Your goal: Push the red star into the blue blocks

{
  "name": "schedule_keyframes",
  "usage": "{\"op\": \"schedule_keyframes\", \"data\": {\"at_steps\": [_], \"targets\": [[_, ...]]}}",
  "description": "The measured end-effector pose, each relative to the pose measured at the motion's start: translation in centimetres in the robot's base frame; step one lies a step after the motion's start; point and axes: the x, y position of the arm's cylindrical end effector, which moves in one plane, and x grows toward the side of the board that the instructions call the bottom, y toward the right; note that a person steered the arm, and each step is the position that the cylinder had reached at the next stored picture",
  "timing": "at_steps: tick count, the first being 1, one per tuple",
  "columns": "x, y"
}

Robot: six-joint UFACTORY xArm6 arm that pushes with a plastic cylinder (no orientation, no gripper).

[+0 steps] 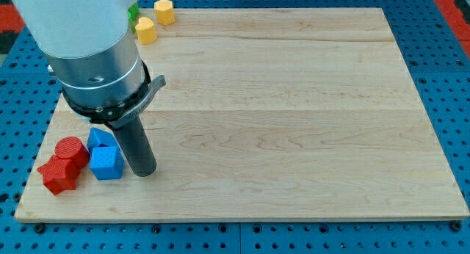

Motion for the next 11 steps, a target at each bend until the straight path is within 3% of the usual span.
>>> {"op": "schedule_keyframes", "data": {"at_steps": [1,3,4,5,6,8,10,11], "targets": [[0.1,0.1],[6.6,1.9],[6.8,-1.6],[6.8,-14.3],[5.4,-17.2],[1.8,-7.5],[-0.1,-4.5],[-4.0,-1.6]]}}
